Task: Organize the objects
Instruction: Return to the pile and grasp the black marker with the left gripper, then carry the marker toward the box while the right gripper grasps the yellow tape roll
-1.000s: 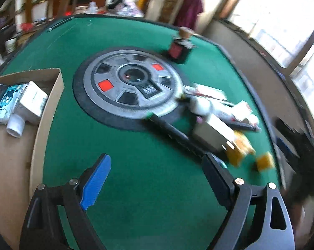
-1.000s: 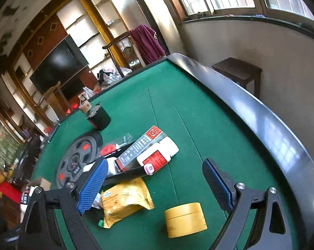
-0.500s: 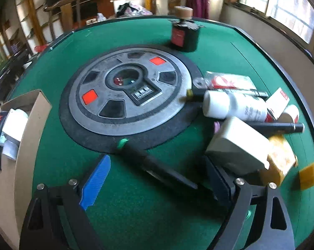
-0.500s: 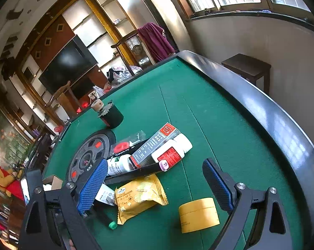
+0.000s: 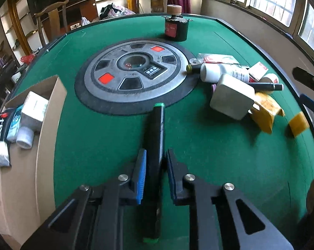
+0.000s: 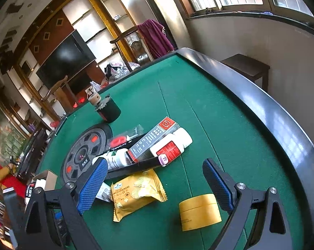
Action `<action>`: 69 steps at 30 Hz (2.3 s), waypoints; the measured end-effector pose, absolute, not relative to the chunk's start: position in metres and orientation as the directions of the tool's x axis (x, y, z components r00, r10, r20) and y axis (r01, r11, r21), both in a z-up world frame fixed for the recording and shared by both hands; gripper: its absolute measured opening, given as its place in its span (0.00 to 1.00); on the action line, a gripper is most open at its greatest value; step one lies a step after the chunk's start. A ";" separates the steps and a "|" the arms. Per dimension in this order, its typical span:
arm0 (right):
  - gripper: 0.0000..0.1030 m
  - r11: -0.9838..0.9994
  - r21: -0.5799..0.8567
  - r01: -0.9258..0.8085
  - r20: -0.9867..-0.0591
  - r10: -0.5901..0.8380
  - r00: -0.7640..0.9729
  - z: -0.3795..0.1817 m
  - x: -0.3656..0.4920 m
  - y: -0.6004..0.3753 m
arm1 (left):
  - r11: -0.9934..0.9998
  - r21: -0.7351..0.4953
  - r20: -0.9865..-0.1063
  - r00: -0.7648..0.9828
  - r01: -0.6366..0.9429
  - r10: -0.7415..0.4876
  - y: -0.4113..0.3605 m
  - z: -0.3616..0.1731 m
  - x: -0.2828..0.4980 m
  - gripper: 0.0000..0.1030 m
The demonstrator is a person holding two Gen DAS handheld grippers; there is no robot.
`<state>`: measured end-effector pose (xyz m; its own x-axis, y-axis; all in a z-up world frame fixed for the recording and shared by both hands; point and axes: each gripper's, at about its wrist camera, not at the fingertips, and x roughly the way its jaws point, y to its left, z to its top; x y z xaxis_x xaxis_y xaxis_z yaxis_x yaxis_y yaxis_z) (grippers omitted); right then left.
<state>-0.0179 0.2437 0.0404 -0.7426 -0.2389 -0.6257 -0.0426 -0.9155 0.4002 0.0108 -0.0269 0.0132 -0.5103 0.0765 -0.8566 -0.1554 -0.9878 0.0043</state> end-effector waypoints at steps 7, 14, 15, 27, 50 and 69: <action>0.92 -0.932 0.361 -0.023 -0.635 -0.228 -0.738 0.039 -0.017 0.234 | -0.978 0.126 -0.789 -0.614 -0.168 0.003 -0.018 0.010 0.019 0.48; 0.92 -0.932 0.360 -0.046 -0.636 -0.209 -0.742 0.038 -0.016 0.239 | -0.974 0.022 -0.802 -0.586 -0.224 0.117 -0.026 0.011 0.019 0.21; 0.92 -0.929 0.367 -0.051 -0.636 -0.211 -0.742 0.038 -0.016 0.241 | -0.973 -0.006 -0.805 -0.576 -0.232 0.142 -0.029 0.012 0.019 0.14; 0.92 -0.938 0.323 -0.123 -0.737 -0.168 -0.655 0.027 -0.003 0.284 | -0.939 -0.250 -0.720 -0.603 -0.237 0.343 -0.082 0.053 0.068 0.14; 0.42 -0.993 0.114 0.021 -0.790 -0.103 -0.604 0.024 0.022 0.224 | -0.938 -0.338 -0.683 -0.664 -0.080 0.303 -0.173 0.051 0.106 0.14; 0.42 -0.829 0.282 0.483 -0.721 -0.515 -0.463 0.088 0.051 0.004 | -0.897 -0.434 -0.533 -0.779 -0.083 0.330 -0.267 0.105 0.165 0.14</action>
<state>0.0511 0.0041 0.0879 -0.4634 -0.5151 -0.7210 0.4830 -0.8290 0.2818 0.1649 -0.2669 0.1046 -0.7790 0.3302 -0.5330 -0.0834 -0.8971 -0.4338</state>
